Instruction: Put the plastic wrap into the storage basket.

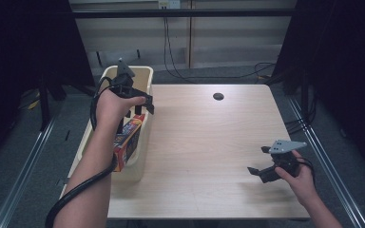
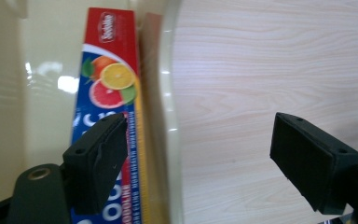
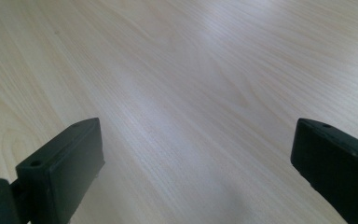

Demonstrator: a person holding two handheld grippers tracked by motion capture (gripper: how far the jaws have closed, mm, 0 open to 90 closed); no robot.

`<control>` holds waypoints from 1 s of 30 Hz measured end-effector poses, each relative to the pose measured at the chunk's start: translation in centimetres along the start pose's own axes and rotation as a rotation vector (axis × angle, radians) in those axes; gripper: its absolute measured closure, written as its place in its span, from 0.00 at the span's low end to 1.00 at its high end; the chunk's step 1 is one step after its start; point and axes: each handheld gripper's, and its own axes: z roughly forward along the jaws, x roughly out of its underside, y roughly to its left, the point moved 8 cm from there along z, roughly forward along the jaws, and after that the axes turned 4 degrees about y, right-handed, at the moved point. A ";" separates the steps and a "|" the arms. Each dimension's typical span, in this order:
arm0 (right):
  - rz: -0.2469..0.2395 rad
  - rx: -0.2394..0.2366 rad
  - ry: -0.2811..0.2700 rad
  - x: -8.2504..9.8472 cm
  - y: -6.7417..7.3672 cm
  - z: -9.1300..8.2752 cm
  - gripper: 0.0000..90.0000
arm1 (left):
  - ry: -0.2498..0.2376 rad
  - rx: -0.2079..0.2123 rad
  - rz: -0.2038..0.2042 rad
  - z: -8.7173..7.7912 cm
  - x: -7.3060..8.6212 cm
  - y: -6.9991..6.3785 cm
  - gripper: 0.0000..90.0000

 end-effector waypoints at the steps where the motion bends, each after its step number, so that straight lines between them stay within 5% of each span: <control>1: 0.000 -0.001 0.000 0.0 0.0 0.0 0.02 | -0.003 0.005 0.006 0.1 0.0 -0.4 0.21; 13: 0.001 -0.002 -0.001 0.0 0.0 0.0 0.02 | -0.003 0.067 0.104 1.4 -0.2 -4.6 0.20; 30: -0.002 -0.001 0.002 0.0 0.1 0.0 0.02 | -0.019 0.114 0.175 3.6 0.0 -7.7 0.20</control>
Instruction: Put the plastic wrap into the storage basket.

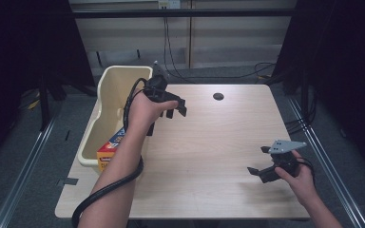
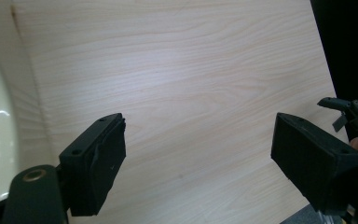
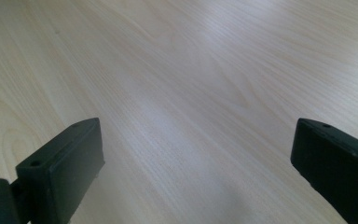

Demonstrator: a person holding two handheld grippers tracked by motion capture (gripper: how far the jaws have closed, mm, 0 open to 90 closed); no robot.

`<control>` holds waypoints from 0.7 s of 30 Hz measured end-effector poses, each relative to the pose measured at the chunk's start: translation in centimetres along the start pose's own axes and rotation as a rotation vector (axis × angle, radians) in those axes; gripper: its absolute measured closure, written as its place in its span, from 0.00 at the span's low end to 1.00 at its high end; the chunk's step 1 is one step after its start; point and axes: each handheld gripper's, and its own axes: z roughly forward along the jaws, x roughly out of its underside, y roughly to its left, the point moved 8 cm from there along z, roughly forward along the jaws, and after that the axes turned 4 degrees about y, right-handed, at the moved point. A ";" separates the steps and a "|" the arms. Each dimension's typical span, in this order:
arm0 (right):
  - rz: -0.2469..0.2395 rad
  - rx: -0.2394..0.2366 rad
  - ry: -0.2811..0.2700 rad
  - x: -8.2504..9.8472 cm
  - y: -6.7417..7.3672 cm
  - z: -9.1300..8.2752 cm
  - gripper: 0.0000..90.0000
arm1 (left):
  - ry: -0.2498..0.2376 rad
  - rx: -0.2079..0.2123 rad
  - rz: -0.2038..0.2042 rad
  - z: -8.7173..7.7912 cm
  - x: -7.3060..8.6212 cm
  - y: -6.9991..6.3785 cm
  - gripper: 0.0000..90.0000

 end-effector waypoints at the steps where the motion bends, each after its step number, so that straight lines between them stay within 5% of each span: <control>1: 0.000 0.001 0.000 0.0 0.0 0.0 0.02 | 0.003 0.004 0.008 0.2 0.0 -0.1 0.20; 21: -0.004 0.006 0.001 0.1 -0.1 0.0 0.02 | 0.046 0.048 0.038 5.1 1.5 -0.9 0.19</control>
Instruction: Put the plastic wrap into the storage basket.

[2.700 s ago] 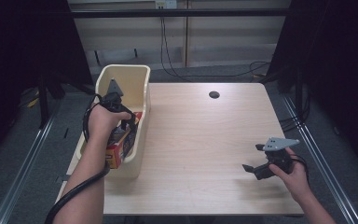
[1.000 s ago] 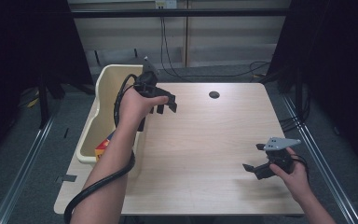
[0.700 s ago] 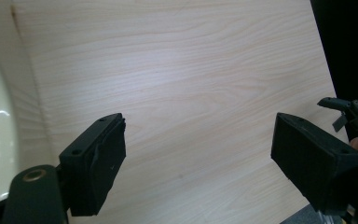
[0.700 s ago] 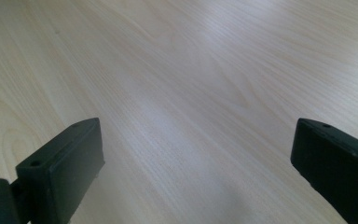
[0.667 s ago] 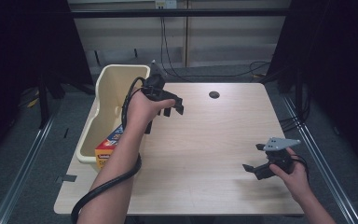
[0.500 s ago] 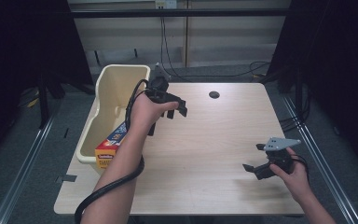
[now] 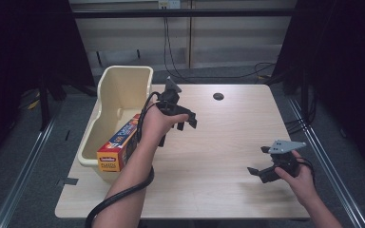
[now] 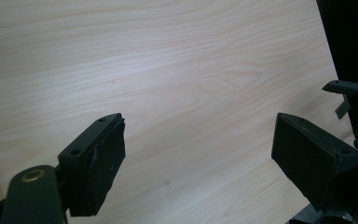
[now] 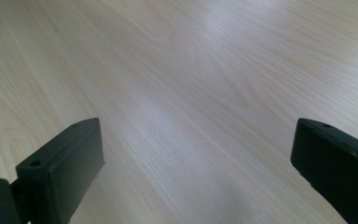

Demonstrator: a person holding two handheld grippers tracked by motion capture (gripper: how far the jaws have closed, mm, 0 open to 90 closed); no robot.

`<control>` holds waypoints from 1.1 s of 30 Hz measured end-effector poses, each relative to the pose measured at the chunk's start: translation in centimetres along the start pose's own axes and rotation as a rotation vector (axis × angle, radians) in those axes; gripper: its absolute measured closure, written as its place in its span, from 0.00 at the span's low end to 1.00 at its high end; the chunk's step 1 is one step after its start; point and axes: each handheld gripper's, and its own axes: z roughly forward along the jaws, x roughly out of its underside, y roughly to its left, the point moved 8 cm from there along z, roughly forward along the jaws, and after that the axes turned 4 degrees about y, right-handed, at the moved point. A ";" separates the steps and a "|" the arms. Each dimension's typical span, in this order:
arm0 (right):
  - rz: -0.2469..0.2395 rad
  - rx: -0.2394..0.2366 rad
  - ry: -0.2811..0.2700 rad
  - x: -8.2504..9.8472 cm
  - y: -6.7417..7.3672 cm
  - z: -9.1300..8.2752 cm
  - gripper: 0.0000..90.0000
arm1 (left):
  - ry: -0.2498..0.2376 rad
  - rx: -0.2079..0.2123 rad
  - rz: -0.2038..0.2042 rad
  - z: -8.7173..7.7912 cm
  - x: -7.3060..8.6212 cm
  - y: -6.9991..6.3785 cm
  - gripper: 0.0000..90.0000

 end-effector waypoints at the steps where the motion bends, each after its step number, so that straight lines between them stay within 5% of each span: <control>1: -0.001 -0.001 0.000 0.0 0.0 0.0 0.02 | 0.000 0.007 -0.002 0.2 0.1 0.0 0.19; 33: 0.005 -0.013 0.036 0.9 -0.1 0.7 0.02 | -0.017 0.009 0.048 5.0 2.6 1.0 0.17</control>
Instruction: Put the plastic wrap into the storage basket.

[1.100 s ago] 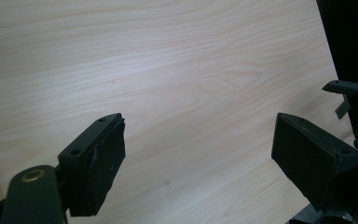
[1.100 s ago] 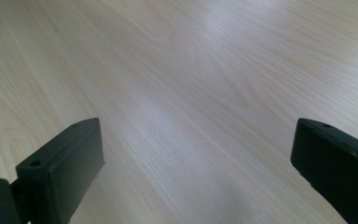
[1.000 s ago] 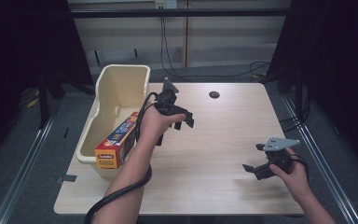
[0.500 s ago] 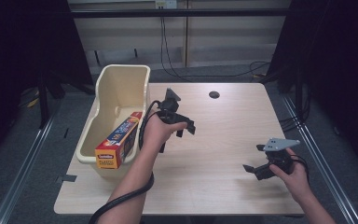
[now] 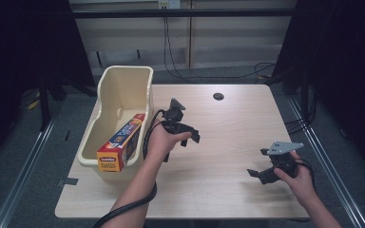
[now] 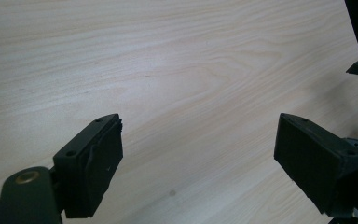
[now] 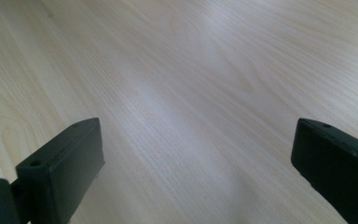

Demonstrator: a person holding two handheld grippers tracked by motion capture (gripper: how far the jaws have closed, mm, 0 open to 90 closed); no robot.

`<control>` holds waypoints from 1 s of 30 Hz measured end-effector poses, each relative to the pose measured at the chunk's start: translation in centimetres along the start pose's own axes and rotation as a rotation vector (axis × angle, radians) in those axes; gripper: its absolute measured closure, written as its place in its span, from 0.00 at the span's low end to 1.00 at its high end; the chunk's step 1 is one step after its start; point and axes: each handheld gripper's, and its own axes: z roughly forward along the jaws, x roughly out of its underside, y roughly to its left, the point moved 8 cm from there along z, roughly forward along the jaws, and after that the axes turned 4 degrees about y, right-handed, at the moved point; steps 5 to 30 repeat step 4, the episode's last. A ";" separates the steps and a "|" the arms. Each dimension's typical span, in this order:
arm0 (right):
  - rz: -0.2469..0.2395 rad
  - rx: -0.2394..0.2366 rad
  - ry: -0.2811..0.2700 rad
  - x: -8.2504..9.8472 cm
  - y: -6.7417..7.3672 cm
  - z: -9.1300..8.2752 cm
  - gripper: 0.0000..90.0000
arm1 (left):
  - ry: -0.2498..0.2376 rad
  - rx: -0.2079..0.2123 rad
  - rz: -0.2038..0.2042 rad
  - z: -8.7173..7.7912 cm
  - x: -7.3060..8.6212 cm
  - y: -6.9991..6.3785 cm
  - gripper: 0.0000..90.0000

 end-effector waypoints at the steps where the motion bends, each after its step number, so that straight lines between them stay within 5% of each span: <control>1: 0.001 0.003 0.003 0.0 0.0 0.0 0.02 | 0.009 0.004 0.005 0.0 0.2 -0.1 0.17; 4: 0.005 0.004 0.012 0.1 0.0 0.2 0.02 | 0.006 -0.005 0.040 0.4 0.8 -0.2 0.16; 30: 0.005 0.004 0.012 0.1 0.0 0.2 0.02 | 0.006 -0.005 0.040 0.4 0.8 -0.2 0.16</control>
